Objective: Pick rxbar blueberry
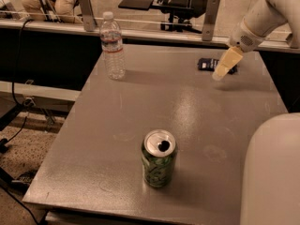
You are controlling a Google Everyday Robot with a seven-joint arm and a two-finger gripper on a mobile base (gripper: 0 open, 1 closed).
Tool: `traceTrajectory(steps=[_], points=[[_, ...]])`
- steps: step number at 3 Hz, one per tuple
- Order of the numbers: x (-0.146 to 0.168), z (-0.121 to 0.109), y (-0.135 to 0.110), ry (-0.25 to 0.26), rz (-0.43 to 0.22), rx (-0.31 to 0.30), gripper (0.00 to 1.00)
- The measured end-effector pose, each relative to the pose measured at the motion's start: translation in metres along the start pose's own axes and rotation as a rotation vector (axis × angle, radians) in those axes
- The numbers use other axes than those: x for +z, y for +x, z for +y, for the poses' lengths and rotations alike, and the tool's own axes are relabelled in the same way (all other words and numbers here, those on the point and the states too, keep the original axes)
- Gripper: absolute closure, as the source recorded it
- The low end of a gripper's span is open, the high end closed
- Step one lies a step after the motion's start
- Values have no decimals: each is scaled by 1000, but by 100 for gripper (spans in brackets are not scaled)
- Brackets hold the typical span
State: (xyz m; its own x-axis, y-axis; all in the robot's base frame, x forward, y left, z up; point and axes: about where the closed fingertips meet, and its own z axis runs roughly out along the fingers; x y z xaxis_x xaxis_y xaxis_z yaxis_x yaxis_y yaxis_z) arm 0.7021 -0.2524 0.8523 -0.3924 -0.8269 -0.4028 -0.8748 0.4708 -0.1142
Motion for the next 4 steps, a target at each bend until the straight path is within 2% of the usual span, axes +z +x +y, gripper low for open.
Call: traceTrajectory(steps=[3, 4], points=[[23, -5, 1, -32, 41, -1, 0], [27, -3, 3, -49, 47, 0, 16]])
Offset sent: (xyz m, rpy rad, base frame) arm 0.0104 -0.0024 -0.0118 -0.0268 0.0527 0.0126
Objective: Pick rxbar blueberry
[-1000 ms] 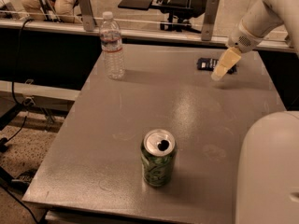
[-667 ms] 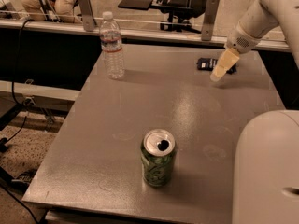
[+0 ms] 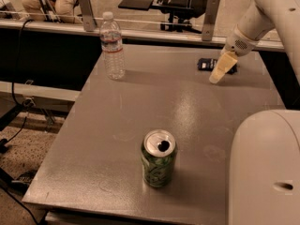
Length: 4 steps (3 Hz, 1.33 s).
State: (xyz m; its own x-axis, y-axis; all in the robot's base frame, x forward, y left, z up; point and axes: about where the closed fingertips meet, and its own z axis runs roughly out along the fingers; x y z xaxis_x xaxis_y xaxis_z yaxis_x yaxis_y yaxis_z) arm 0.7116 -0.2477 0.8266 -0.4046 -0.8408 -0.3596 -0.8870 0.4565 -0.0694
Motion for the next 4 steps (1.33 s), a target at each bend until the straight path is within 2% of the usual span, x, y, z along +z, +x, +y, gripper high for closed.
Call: traceTrajectory(steps=[3, 4], points=[[-4, 4, -2, -29, -20, 4, 86], [-4, 4, -2, -29, -20, 4, 100]])
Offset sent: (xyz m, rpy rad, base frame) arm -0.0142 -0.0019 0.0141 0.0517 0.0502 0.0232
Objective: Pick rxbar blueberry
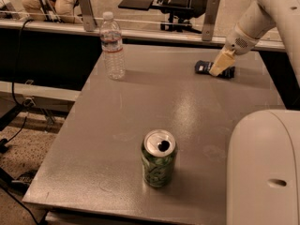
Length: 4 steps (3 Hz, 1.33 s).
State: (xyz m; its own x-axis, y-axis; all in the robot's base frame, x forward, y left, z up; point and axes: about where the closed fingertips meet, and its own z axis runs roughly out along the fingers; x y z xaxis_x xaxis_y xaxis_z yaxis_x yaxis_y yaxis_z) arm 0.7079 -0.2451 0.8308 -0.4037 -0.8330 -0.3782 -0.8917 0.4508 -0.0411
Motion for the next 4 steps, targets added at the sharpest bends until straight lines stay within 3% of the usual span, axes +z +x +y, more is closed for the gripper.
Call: traceTrajectory(steps=[1, 2, 4], points=[[-32, 26, -23, -51, -99, -39, 100], [-61, 42, -44, -64, -176, -74, 100], [-113, 65, -92, -38, -296, -145, 100]])
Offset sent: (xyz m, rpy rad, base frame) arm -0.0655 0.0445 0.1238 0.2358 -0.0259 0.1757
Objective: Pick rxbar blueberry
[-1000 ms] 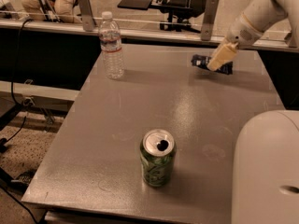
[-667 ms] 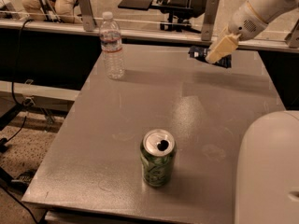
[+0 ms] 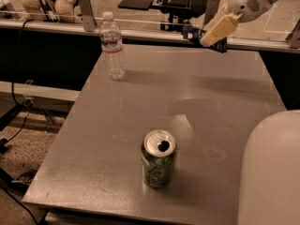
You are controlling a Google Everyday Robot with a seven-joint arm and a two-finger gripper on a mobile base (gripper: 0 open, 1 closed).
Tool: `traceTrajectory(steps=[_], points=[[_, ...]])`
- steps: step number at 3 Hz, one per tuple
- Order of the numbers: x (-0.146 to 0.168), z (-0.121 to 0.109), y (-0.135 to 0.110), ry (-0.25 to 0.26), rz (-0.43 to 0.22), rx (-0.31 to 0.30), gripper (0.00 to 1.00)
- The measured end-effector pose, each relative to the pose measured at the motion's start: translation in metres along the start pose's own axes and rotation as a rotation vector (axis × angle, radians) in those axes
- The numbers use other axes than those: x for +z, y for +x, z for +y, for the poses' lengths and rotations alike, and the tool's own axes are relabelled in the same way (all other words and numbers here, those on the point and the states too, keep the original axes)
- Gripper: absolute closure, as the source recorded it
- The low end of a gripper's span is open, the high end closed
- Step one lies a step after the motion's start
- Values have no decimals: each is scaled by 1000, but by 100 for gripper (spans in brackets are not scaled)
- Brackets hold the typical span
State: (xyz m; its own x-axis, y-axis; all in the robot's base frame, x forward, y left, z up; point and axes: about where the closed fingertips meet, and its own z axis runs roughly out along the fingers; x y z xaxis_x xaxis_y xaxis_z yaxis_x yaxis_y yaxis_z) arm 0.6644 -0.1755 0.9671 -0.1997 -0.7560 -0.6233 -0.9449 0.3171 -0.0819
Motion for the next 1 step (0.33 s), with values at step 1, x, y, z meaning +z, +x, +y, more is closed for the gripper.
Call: traceTrajectory(steps=[1], points=[[4, -6, -4, 17, -14, 0, 100]])
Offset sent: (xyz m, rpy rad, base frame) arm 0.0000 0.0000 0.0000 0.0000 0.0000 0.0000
